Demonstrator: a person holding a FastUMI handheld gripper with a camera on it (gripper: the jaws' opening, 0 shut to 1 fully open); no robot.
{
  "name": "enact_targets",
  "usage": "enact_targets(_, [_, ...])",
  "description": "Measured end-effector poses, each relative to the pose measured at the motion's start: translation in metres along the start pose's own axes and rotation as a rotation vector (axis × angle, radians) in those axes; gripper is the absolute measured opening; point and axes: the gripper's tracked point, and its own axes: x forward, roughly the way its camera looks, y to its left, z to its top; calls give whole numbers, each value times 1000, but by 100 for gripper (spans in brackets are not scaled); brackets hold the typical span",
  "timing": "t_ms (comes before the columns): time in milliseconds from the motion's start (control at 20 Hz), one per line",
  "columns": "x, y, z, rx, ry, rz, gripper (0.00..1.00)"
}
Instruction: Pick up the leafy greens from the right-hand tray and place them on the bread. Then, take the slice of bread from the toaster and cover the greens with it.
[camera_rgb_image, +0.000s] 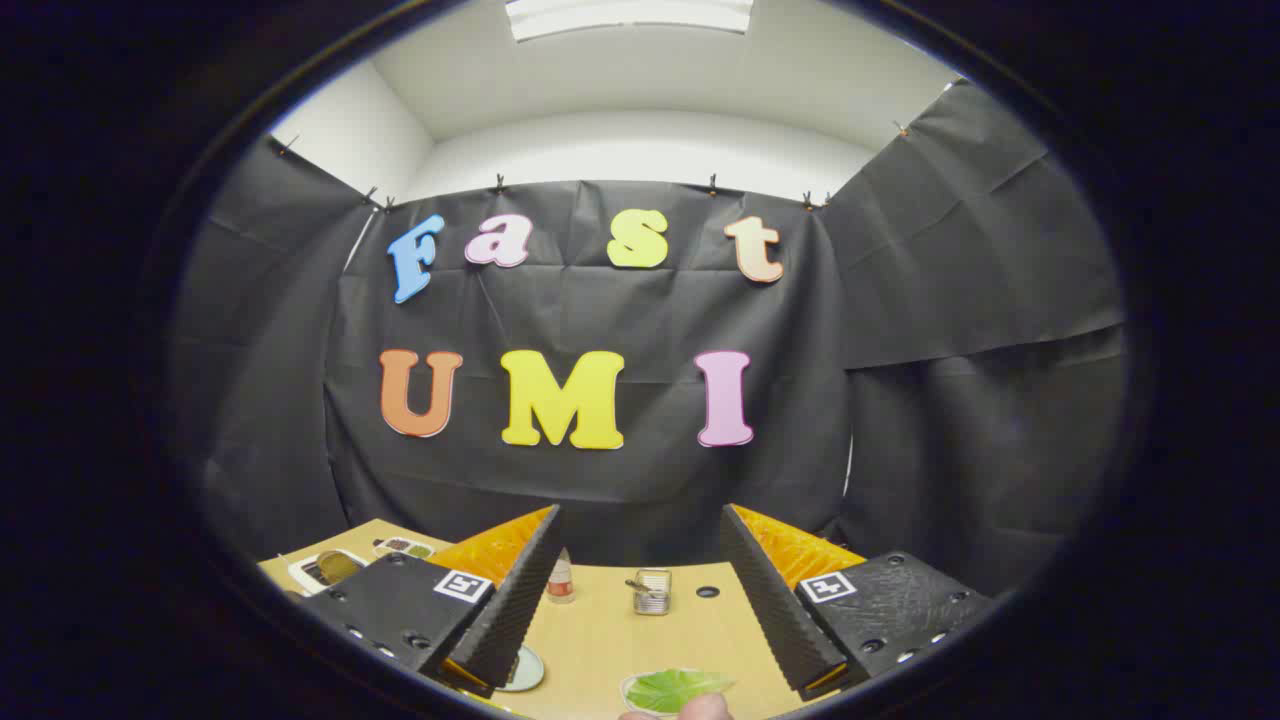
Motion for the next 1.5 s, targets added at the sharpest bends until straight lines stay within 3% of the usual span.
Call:
enact_targets(400, [-2,-10,11,39,-19,-11,96])
enact_targets(850, [10,-26,-12,0,39,20,96])
enact_targets(1150, [16,-80,-72,-6,183,4,95])
enact_targets(1500, [33,-122,-197,-2,427,34,95])
